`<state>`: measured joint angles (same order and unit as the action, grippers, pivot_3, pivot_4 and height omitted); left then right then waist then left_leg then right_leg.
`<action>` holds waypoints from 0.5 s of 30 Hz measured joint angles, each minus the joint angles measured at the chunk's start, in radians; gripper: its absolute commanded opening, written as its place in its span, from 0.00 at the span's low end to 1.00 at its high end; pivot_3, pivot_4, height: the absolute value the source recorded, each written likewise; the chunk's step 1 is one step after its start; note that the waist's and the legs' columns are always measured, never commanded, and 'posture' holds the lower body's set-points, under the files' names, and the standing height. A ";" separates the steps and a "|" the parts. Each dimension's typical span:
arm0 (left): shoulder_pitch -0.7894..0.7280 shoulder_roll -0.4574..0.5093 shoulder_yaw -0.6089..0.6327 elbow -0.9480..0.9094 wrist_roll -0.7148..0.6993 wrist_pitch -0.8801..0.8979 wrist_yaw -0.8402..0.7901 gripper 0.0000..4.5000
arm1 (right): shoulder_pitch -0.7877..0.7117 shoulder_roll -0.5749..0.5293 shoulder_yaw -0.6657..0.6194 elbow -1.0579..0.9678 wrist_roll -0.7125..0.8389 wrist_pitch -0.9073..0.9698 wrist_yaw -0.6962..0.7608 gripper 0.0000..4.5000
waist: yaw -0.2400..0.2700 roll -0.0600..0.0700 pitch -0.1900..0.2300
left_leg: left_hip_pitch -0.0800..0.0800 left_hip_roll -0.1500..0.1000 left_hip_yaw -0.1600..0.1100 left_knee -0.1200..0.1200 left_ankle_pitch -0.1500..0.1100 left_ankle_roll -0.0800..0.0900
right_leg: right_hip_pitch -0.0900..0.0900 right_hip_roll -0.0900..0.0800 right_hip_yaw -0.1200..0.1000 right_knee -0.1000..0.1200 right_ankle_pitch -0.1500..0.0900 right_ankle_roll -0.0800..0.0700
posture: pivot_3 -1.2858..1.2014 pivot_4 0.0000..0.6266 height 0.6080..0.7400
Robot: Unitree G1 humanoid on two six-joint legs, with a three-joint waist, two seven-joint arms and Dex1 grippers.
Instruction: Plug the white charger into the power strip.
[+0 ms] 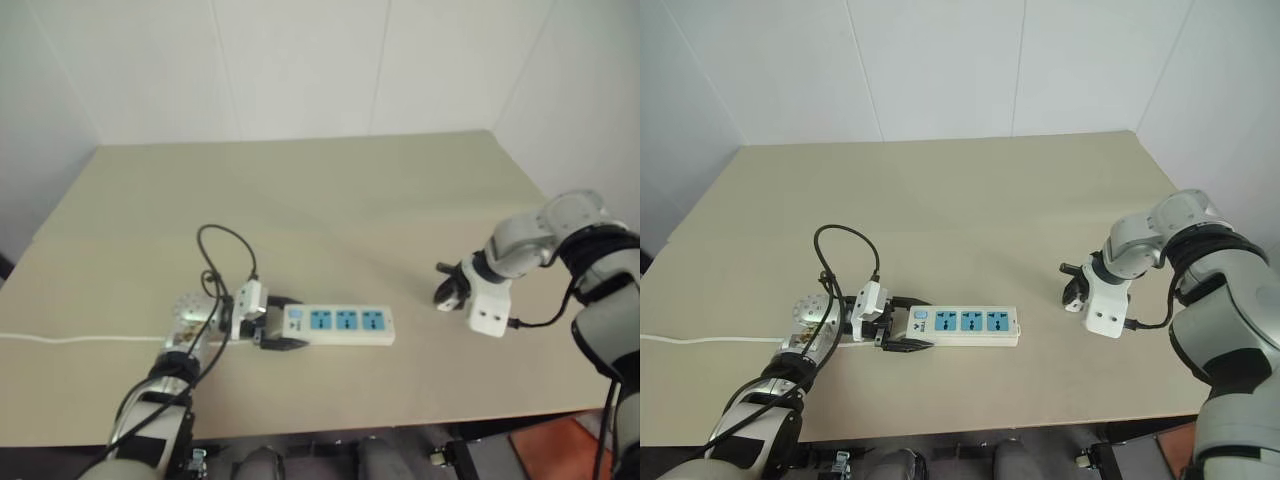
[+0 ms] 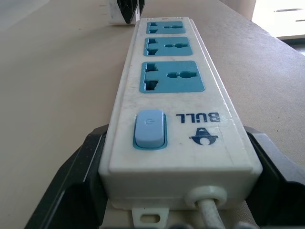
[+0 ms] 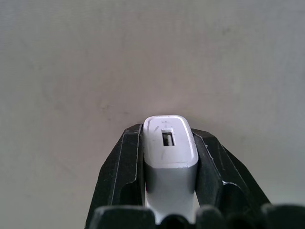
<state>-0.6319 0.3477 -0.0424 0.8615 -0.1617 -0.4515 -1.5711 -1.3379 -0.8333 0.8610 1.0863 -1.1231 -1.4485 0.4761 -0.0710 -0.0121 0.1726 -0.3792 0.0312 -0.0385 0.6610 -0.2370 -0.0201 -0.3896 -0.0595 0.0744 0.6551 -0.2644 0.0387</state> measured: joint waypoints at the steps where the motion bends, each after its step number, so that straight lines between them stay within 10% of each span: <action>1: -0.001 0.000 -0.001 -0.002 0.000 0.002 -0.002 0.74 | -0.009 0.000 -0.022 0.033 0.052 -0.003 0.022 0.26 | 0.000 0.000 0.000 | 0.000 0.000 0.000 0.000 0.000 0.000 | 0.000 0.000 0.000 0.000 0.000 0.000 | 0.52 0.24 1.00; 6: -0.003 0.010 -0.019 -0.012 0.005 0.020 0.002 0.74 | 0.030 0.018 -0.269 0.165 0.570 0.079 0.320 0.26 | 0.000 -0.002 -0.001 | 0.000 0.001 -0.001 0.000 0.000 0.000 | 0.003 0.000 -0.001 -0.002 0.000 0.000 | 0.52 0.24 1.00; 10: 0.000 0.010 -0.042 -0.038 0.010 0.023 0.036 0.74 | 0.352 0.010 -0.424 -0.236 1.127 0.501 0.616 0.26 | 0.009 -0.002 -0.001 | -0.002 0.001 -0.004 0.000 0.000 0.000 | 0.004 0.000 -0.003 -0.003 0.000 0.000 | 0.52 0.24 1.00; 15: 0.017 0.021 -0.062 -0.094 0.011 0.087 0.073 0.74 | 0.646 -0.023 -0.569 -0.730 1.486 1.017 0.646 0.26 | 0.024 -0.001 -0.001 | -0.003 0.001 -0.005 0.001 0.000 0.000 | 0.002 0.000 -0.003 0.000 0.000 0.000 | 0.52 0.24 1.00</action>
<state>-0.6149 0.3692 -0.1039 0.7673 -0.1511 -0.3649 -1.4982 -0.6924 -0.8560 0.2923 0.3565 0.3633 -0.4320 1.1217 -0.0471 -0.0130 0.1714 -0.3819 0.0317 -0.0431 0.6618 -0.2370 -0.0198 -0.3879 -0.0595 0.0714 0.6553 -0.2643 0.0387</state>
